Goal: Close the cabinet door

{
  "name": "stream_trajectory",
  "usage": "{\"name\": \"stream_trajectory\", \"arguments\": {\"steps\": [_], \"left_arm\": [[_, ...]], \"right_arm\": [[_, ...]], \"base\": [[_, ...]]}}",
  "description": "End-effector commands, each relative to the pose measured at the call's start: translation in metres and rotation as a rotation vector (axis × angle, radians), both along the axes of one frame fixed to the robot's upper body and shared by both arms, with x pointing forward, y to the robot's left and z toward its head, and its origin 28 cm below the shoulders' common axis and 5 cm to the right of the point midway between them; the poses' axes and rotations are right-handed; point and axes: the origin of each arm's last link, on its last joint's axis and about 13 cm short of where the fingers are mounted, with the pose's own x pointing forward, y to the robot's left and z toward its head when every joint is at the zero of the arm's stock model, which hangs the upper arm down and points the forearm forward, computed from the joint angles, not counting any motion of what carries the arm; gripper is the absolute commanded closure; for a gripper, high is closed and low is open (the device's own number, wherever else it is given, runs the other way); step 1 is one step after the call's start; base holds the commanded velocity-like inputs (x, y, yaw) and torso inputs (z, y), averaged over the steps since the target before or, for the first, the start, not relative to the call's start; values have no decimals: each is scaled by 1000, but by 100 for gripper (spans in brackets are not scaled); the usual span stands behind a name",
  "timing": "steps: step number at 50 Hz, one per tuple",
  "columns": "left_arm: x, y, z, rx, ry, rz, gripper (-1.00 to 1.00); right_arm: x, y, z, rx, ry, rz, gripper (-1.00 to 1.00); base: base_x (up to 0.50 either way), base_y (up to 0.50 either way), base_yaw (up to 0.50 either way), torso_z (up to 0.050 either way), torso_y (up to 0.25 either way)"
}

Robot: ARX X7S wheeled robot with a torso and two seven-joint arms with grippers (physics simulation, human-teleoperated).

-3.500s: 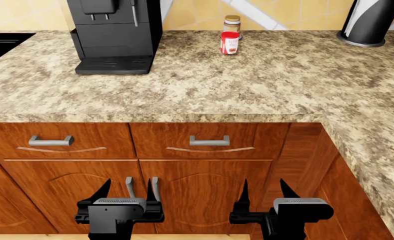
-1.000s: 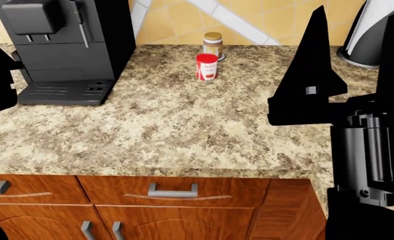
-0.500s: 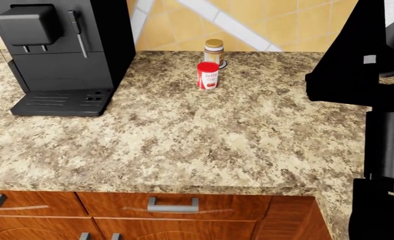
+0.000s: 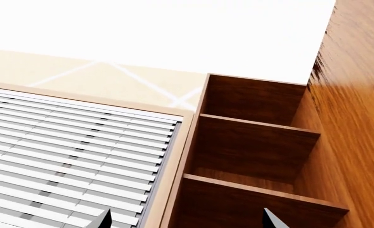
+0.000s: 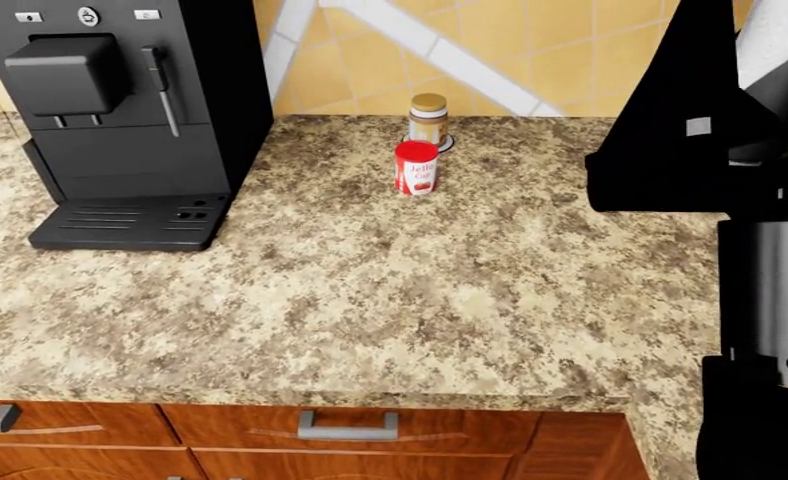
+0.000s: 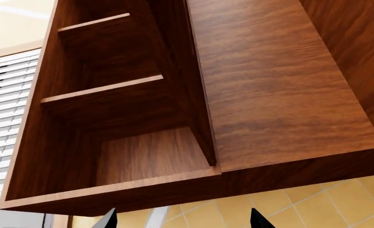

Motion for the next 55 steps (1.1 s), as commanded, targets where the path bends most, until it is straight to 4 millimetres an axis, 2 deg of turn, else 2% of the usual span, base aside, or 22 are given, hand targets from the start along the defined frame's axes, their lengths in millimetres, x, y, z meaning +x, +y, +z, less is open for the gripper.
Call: {"name": "stream_trajectory", "arguments": {"steps": [1,20,22,28,31,37,43,50,55], "left_arm": [[1,0,0,-23,10,-30,-100],[3,1,-1,-22,13,-19,-100],[4,1,-1,-20,17,-15,-100],[3,-1,-3,-4,15,-13,-100],[4,-1,-3,-5,19,-12,-100],[4,-2,-4,2,23,-12,-100],[5,-3,-5,4,25,-12,-100],[6,-3,-6,7,30,-12,-100],[6,-4,-6,10,33,-13,-100]], "right_arm": [[1,0,1,-27,8,-4,-100],[1,-1,3,-7,0,-10,-100],[-4,-4,15,62,-3,20,-100],[-10,-15,58,92,-63,-22,-100],[-13,-28,84,162,-79,-41,-100],[-22,-43,113,229,-126,-80,-100],[-15,-56,129,318,-128,-102,-100],[-11,-58,143,325,-142,-98,-100],[2,-53,154,255,-100,-108,-100]], "base": [[500,11,0,0,0],[474,9,0,0,0],[0,0,0,0,0],[0,0,0,0,0],[0,0,0,0,0],[0,0,0,0,0],[0,0,0,0,0],[0,0,0,0,0],[0,0,0,0,0]]}}
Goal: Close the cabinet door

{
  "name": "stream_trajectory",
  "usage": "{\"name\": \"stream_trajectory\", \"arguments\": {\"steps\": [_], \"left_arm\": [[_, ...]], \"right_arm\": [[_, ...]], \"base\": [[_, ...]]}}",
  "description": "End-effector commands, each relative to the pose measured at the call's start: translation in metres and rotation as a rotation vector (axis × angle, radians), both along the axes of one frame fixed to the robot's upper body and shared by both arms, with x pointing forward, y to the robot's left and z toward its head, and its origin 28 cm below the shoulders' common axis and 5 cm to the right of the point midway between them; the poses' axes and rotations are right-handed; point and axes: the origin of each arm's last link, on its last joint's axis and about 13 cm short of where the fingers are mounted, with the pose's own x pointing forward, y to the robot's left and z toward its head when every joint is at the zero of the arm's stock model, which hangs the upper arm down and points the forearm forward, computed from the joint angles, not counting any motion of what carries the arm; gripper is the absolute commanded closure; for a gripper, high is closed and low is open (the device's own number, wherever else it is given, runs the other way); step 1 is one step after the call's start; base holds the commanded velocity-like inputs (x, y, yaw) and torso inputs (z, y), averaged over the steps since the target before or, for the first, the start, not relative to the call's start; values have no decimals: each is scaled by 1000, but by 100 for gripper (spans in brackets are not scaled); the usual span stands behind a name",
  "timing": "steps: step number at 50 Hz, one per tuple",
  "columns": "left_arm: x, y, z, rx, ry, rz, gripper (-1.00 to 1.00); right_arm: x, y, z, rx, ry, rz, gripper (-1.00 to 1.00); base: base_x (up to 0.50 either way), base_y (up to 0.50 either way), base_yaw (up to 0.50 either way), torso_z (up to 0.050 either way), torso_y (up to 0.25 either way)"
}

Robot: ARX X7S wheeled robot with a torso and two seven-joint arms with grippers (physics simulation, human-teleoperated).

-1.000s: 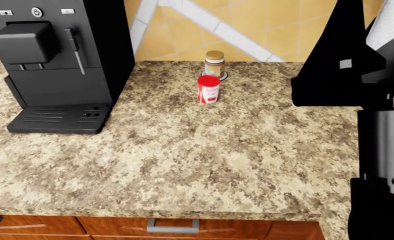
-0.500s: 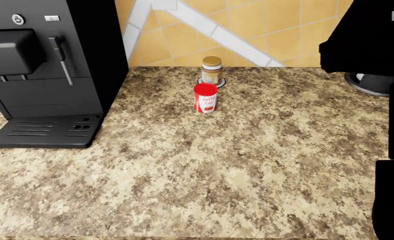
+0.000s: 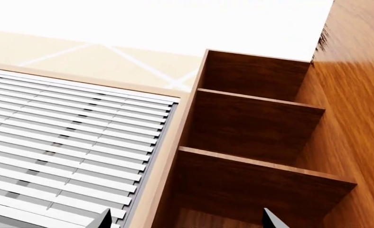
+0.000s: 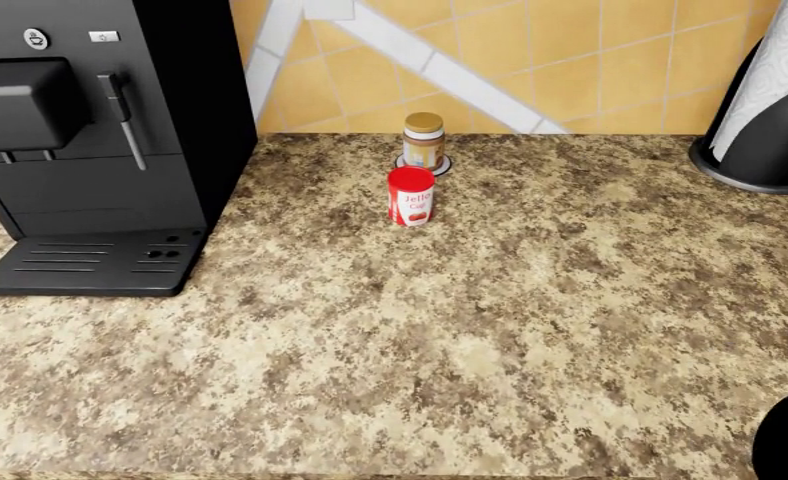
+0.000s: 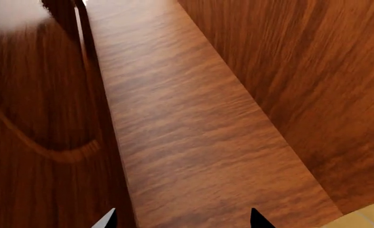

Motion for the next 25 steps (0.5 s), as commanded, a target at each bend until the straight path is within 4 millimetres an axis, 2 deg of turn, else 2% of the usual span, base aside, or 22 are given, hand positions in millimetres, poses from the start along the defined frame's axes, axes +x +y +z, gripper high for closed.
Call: {"name": "stream_trajectory", "arguments": {"steps": [1,6,10,20,25], "left_arm": [[1,-1,-2,7,6,-1,-100],[2,-1,-2,9,7,1,-100],[2,0,-2,9,8,2,-100],[1,0,-1,10,8,1,-100],[1,0,-1,11,8,5,-100]], "right_arm": [[11,-2,30,-37,27,-4,-100],[28,13,59,-155,31,-39,-100],[40,19,74,-183,42,-58,-100],[62,25,81,-256,81,-102,-100],[69,33,77,-282,97,-91,-100]], "base": [[0,0,0,0,0],[0,0,0,0,0],[0,0,0,0,0],[0,0,0,2,0],[0,0,0,0,0]]}}
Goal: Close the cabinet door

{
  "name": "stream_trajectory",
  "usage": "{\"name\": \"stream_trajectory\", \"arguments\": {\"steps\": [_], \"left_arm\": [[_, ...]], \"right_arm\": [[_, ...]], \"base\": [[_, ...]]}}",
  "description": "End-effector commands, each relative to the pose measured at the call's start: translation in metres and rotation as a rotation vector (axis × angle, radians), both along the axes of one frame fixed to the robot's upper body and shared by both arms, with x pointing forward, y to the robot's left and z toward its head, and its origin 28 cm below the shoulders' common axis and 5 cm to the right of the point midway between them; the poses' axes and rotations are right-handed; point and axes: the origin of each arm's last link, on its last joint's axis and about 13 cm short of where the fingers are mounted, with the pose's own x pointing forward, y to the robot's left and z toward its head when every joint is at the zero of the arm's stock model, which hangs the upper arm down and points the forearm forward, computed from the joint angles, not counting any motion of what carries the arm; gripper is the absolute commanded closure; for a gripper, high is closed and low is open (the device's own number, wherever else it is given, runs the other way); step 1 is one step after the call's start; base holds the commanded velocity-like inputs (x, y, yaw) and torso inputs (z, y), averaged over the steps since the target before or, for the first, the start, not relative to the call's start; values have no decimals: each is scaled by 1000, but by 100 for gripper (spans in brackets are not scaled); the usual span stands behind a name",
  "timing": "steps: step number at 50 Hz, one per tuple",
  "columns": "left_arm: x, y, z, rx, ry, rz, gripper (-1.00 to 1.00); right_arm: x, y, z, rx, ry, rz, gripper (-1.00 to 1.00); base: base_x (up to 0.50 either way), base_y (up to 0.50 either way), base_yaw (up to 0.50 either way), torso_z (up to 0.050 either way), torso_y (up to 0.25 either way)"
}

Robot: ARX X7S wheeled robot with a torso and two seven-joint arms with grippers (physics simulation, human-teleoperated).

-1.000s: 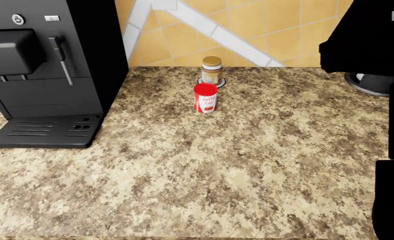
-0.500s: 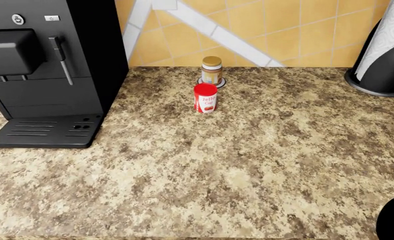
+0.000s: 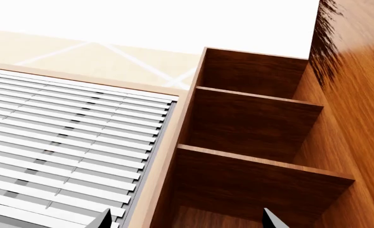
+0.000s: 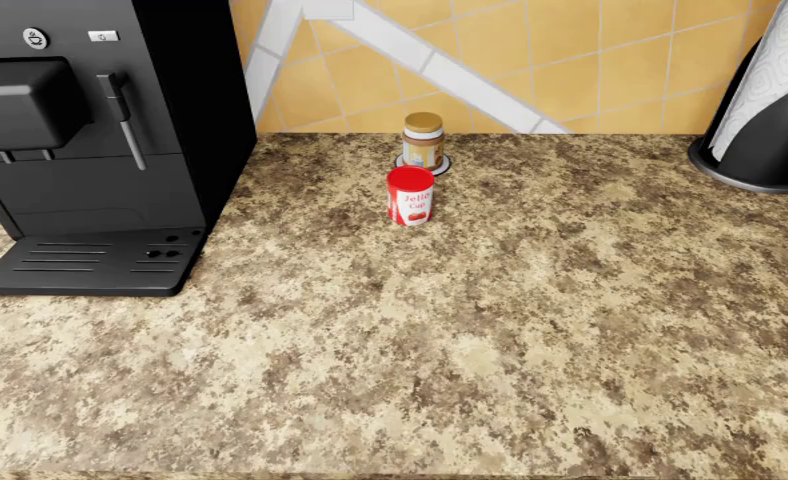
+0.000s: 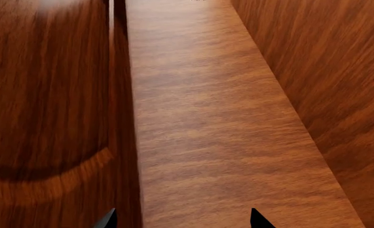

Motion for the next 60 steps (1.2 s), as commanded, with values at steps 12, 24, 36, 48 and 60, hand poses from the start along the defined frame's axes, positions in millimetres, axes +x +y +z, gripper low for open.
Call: {"name": "stream_trajectory", "arguments": {"steps": [12,24,36,48,60], "left_arm": [[-6,6,-1,4,1,43,-100],[-16,14,0,3,-1,123,-100],[-30,24,-2,10,1,229,-100],[-51,41,-4,17,11,390,-100],[-66,58,-6,20,12,478,-100]], "right_arm": [[31,67,2,-213,80,148,-100],[69,70,0,-242,117,121,-100],[84,89,-2,-292,115,229,-100],[102,123,-10,-351,102,421,-100],[114,166,-11,-450,97,487,-100]], "base": [[0,0,0,1,0],[0,0,0,0,0],[2,0,1,0,0],[0,0,3,0,0],[0,1,5,0,0]]}}
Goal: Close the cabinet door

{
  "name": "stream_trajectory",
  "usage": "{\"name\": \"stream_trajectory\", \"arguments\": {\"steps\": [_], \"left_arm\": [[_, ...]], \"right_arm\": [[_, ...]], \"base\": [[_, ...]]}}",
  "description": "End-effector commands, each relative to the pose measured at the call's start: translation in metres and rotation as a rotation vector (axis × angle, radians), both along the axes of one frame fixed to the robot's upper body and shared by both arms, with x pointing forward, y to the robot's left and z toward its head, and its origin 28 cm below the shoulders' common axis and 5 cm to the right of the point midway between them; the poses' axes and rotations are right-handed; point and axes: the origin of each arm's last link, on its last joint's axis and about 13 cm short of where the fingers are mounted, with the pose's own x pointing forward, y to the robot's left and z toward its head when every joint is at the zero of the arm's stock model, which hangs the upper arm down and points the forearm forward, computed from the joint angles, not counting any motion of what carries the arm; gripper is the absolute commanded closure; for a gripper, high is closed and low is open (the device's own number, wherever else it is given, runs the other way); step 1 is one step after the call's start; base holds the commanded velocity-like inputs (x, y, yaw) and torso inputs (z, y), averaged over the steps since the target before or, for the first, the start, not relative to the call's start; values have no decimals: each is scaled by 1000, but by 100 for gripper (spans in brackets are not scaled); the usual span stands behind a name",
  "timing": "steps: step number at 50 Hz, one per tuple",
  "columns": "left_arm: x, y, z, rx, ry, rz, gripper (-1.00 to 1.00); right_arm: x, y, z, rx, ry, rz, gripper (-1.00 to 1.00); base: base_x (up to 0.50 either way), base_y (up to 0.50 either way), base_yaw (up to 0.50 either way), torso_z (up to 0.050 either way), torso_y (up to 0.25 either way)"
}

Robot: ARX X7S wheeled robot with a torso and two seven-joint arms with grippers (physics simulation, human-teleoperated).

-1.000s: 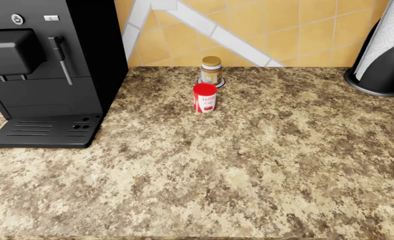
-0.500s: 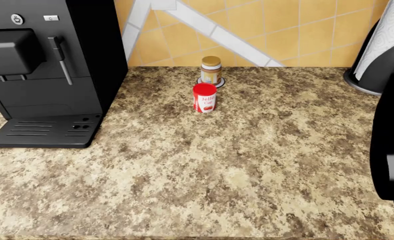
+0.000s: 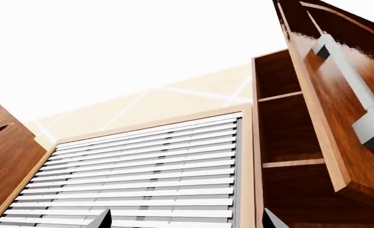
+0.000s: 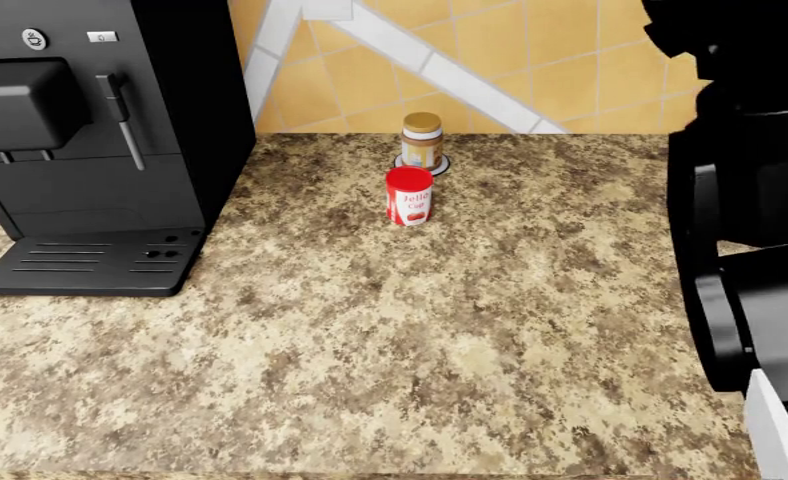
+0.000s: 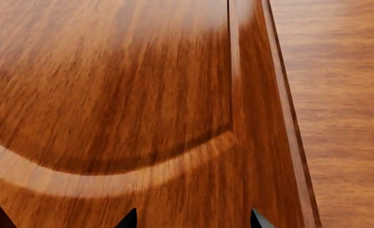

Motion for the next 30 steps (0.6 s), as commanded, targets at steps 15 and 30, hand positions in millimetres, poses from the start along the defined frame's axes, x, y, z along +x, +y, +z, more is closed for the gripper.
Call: {"name": "stream_trajectory", "arguments": {"steps": [15,30], "left_arm": [[-22,20,-4,30,14,106,-100],[-29,25,-6,38,20,138,-100]], "right_arm": [[16,90,-22,-223,128,387,-100],[0,96,-5,-220,101,407,-100]], "base": [[1,2,5,0,0],[0,0,0,0,0]]}}
